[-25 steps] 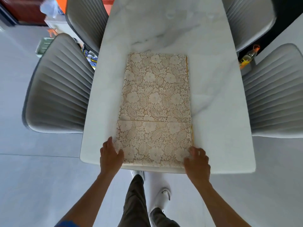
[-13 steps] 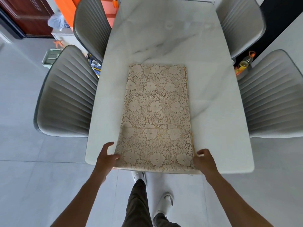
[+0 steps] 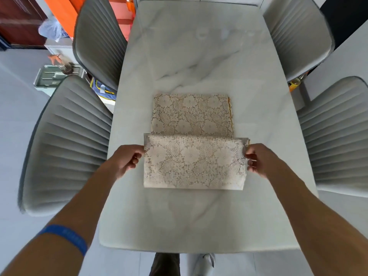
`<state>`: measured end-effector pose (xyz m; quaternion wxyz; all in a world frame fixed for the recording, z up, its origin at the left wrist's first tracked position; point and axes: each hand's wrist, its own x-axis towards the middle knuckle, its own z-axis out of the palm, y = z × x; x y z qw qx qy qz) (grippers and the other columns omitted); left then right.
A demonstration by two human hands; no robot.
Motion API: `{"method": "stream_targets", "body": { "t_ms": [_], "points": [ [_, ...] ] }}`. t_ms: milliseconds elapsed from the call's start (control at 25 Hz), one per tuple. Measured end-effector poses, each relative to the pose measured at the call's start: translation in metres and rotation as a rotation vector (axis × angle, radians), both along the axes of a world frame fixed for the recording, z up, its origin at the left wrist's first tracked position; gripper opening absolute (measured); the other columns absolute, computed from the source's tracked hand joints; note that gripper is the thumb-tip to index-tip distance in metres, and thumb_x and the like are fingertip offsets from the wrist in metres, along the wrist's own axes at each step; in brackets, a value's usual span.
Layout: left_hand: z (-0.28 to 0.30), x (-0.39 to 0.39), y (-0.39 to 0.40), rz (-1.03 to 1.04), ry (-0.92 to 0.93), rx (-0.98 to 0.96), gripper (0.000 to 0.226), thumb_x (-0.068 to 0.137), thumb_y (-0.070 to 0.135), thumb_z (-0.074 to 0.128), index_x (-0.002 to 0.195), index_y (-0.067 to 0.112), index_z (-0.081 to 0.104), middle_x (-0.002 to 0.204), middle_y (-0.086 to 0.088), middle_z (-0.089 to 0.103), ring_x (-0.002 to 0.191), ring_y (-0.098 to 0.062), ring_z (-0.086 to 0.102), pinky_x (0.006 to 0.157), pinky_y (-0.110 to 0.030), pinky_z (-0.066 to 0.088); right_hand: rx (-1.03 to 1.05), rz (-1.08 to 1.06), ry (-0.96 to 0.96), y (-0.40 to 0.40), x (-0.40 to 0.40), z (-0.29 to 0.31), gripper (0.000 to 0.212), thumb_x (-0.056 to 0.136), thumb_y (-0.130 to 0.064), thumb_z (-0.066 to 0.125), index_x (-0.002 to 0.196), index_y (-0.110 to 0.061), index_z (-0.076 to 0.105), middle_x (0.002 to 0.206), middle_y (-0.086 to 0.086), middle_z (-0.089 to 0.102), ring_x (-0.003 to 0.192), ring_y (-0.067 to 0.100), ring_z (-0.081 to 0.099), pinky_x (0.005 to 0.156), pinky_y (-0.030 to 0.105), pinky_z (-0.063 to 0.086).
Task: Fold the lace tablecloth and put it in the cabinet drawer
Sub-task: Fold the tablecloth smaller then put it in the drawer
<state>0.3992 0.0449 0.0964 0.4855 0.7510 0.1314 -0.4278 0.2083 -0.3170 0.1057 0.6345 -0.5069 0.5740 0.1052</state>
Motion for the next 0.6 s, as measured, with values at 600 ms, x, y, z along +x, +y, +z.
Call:
{"method": "stream_targets", "body": {
  "t_ms": [600],
  "points": [
    [-0.077, -0.058, -0.010, -0.038, -0.537, 0.391, 0.035, 0.082, 0.034, 0.071, 0.106, 0.018, 0.053, 0.090, 0.001, 0.063, 0.080, -0.022, 0.060, 0.074, -0.032, 0.044, -0.730, 0.306, 0.286, 0.055, 0.005, -0.082, 0.045, 0.083, -0.037, 0.064, 0.120, -0.014, 0.049, 0.119, 0.016, 0.057, 0.113, 0.038, 0.055, 0.096, 0.045, 0.043]
  ]
}}
